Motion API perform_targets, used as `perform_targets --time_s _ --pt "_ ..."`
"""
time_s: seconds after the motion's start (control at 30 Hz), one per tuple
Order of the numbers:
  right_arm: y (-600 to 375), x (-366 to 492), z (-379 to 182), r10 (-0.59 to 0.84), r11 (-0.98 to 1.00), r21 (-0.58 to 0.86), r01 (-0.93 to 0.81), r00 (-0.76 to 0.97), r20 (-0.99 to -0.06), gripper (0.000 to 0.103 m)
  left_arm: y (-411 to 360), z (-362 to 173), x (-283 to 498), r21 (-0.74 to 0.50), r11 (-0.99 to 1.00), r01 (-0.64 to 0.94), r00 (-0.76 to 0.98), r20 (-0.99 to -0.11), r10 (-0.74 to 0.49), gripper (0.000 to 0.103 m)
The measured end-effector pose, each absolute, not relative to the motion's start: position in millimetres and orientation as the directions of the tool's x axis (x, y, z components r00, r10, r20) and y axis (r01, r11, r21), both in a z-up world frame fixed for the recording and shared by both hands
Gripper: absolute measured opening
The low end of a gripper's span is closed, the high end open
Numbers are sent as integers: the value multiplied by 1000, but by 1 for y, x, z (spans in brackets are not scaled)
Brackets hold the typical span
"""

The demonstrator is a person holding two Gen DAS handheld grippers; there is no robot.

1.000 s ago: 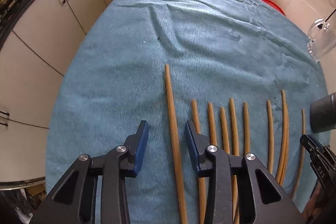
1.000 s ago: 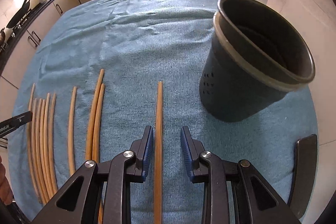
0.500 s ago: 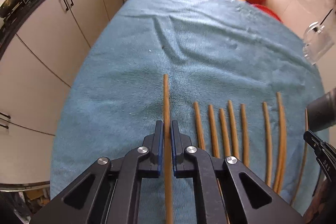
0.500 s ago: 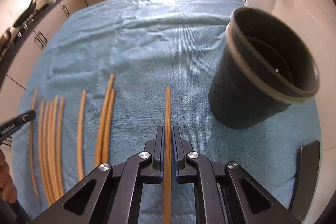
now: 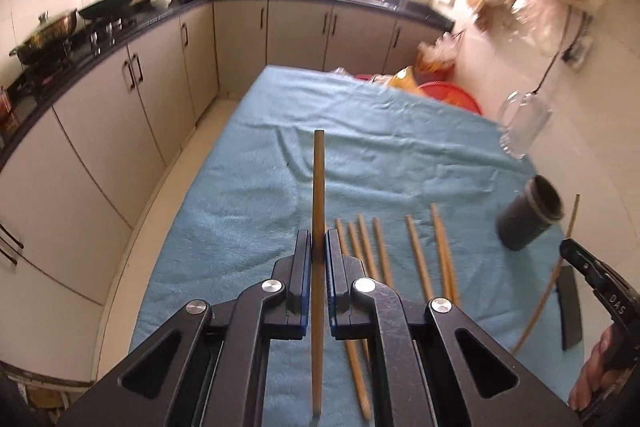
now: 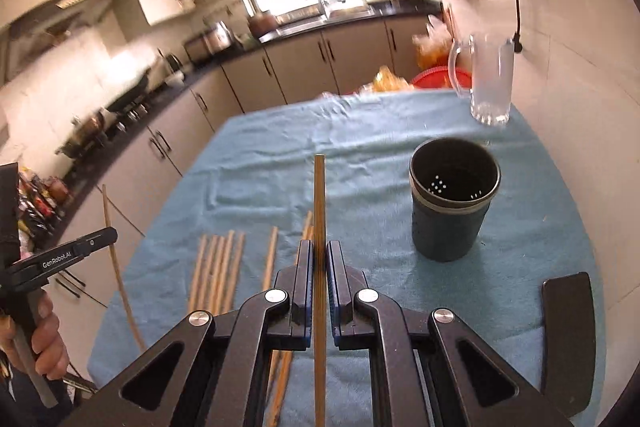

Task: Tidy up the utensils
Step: 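Lift the held chopstick with the left tool toward the black cup while the right tool carries its own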

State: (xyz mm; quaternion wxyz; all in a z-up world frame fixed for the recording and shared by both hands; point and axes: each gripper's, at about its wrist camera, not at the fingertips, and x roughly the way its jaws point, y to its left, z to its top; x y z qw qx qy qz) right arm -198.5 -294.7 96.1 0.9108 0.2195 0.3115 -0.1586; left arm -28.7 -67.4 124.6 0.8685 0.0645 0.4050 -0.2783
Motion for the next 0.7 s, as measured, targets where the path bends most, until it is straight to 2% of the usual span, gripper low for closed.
perform_targets --time_s 0.23,0.7 --pt "-292 -231 102 -172 848 332 413 807 -565 7 -62 141 -55 -117 822 557 544 -697 -468 6" --pt "-304 -264 119 -225 824 376 424 854 -470 7 -75 165 -72 -82 823 563 578 -673 -462 6"
